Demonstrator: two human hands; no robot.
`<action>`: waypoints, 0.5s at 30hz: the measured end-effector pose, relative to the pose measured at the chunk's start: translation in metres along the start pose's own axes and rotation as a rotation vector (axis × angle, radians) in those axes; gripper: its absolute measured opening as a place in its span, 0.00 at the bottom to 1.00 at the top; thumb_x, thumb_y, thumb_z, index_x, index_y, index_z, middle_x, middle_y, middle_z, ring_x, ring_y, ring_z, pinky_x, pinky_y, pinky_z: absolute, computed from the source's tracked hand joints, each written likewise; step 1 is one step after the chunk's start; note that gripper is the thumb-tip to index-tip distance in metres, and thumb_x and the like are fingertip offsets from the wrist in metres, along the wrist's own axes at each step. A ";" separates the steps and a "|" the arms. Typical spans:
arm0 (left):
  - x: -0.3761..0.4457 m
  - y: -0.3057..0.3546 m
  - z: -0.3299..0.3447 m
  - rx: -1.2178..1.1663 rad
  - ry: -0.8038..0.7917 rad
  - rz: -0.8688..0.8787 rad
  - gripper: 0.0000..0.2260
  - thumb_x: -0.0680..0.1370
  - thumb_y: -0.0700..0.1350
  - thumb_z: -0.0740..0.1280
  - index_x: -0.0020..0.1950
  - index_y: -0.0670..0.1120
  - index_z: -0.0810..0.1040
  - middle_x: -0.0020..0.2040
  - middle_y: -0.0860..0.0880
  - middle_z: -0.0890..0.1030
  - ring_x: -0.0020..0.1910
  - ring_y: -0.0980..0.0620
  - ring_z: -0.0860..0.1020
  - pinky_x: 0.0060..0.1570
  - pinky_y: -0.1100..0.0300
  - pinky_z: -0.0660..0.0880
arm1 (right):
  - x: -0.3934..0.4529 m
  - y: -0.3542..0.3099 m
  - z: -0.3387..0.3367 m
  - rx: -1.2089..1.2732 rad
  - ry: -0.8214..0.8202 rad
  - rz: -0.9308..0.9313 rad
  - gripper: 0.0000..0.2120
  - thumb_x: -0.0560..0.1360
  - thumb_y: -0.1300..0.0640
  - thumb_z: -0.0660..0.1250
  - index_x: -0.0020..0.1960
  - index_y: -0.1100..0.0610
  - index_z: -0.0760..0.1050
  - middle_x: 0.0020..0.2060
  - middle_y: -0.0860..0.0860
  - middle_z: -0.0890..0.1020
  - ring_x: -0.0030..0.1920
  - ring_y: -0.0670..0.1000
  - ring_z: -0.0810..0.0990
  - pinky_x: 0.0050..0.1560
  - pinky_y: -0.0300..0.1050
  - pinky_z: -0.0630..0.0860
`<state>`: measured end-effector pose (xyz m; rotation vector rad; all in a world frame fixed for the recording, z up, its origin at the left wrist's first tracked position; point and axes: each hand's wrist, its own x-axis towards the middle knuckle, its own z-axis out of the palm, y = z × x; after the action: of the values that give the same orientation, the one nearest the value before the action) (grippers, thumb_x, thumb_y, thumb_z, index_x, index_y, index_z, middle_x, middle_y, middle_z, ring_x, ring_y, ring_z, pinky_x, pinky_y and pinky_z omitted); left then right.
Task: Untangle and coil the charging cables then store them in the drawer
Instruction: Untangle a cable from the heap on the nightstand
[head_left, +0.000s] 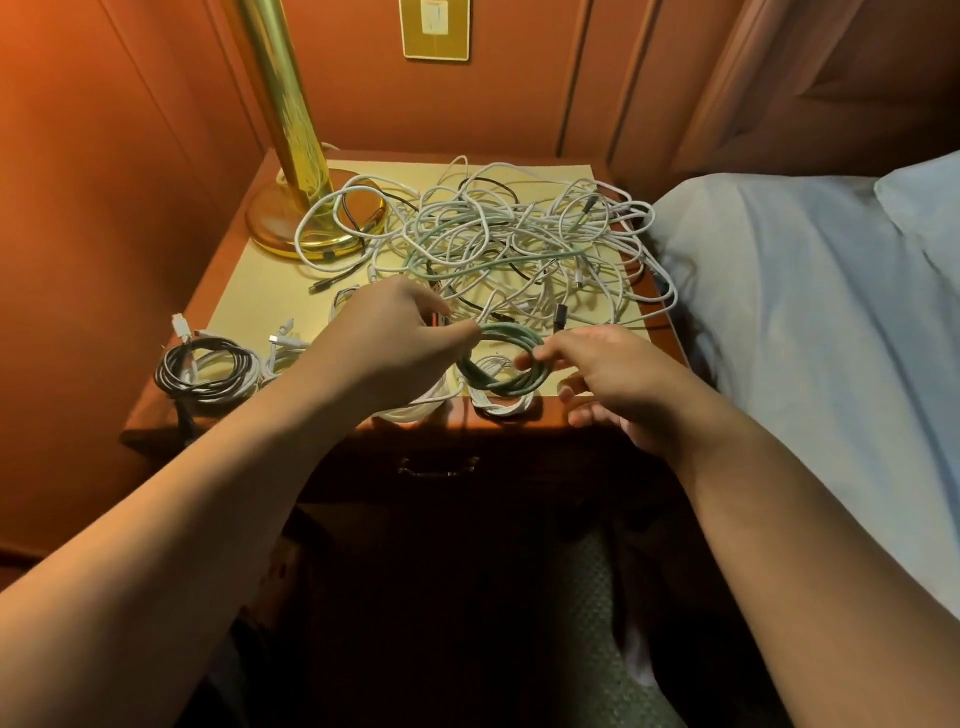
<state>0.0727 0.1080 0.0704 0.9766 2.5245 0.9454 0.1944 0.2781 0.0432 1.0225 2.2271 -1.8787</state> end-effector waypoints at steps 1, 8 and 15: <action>0.001 -0.002 0.002 0.024 0.006 -0.006 0.15 0.78 0.53 0.70 0.38 0.44 0.83 0.33 0.45 0.77 0.33 0.49 0.72 0.31 0.57 0.66 | 0.000 0.002 0.000 -0.026 -0.016 0.001 0.12 0.83 0.53 0.65 0.54 0.57 0.85 0.46 0.48 0.84 0.39 0.48 0.76 0.34 0.41 0.72; 0.013 -0.009 0.022 0.143 0.052 0.023 0.19 0.76 0.53 0.71 0.31 0.45 0.72 0.29 0.48 0.72 0.30 0.49 0.68 0.30 0.56 0.61 | 0.007 0.007 0.005 -0.277 0.057 -0.002 0.07 0.82 0.52 0.64 0.55 0.54 0.78 0.46 0.52 0.81 0.37 0.49 0.78 0.35 0.45 0.76; 0.019 -0.013 0.034 0.207 0.084 0.043 0.18 0.77 0.57 0.70 0.33 0.48 0.74 0.32 0.50 0.77 0.33 0.49 0.75 0.31 0.58 0.65 | 0.013 0.015 0.005 -0.325 0.117 -0.075 0.08 0.82 0.50 0.65 0.53 0.54 0.78 0.44 0.54 0.83 0.37 0.52 0.79 0.36 0.49 0.78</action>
<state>0.0675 0.1297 0.0356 1.0749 2.7248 0.7621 0.1904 0.2803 0.0241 1.0269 2.5568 -1.4440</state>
